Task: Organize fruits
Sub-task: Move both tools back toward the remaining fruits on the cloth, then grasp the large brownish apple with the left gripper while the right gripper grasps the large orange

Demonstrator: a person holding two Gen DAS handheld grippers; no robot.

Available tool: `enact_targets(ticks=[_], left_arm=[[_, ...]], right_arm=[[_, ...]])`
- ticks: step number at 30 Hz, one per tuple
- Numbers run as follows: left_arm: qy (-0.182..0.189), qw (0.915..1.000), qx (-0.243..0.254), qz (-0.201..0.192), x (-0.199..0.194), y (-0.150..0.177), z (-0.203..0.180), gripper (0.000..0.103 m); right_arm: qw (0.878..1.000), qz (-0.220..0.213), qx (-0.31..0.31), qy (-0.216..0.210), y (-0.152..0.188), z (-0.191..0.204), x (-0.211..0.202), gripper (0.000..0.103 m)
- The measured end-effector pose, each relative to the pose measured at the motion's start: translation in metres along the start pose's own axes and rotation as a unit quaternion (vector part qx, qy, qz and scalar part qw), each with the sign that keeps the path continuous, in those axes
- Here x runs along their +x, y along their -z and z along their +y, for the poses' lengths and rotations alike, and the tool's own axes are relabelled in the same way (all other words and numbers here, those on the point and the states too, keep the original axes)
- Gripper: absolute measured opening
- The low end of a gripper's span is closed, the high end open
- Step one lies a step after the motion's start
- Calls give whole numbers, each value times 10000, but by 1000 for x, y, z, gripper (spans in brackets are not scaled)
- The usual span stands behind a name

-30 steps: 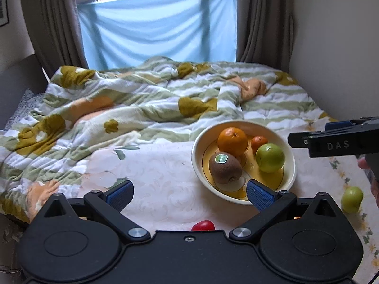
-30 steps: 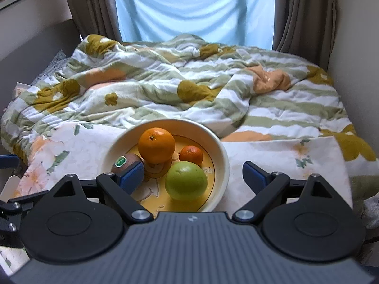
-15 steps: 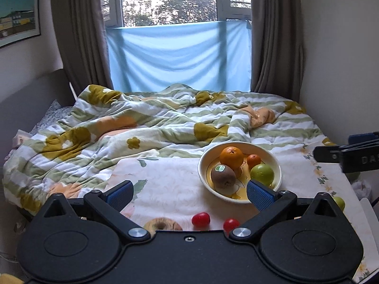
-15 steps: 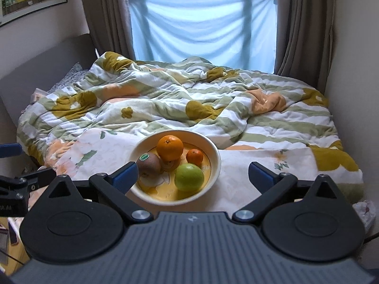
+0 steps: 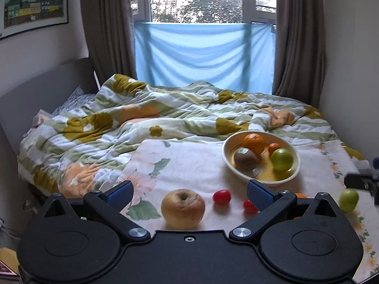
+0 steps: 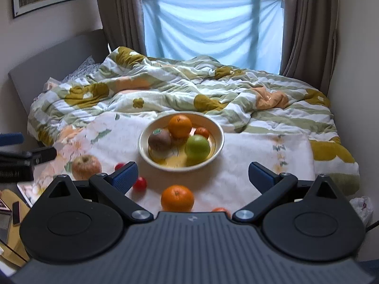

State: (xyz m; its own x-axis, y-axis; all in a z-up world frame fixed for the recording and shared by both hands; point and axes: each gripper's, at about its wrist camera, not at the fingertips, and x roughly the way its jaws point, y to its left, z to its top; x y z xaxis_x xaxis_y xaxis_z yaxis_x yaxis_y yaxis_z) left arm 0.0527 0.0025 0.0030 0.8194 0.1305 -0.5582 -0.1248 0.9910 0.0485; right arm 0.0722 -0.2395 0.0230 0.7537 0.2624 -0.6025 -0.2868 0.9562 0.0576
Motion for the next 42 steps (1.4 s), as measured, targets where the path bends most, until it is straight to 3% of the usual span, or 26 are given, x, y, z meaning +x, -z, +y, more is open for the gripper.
enact_targets(ticks=[18, 27, 33, 42], left_arm=[[29, 9983, -33, 588, 96, 44, 18, 103], [126, 9961, 1, 875, 129, 42, 20, 100], [361, 9935, -43, 1077, 138, 44, 16, 79], [391, 9932, -56, 1097, 136, 44, 18, 79]], right_arm=[[9982, 544, 267, 31, 79, 26, 79, 103], [9975, 649, 270, 100, 81, 32, 105, 103], [9975, 624, 290, 127, 76, 28, 115, 103], [9972, 707, 232, 60, 71, 27, 129, 100]])
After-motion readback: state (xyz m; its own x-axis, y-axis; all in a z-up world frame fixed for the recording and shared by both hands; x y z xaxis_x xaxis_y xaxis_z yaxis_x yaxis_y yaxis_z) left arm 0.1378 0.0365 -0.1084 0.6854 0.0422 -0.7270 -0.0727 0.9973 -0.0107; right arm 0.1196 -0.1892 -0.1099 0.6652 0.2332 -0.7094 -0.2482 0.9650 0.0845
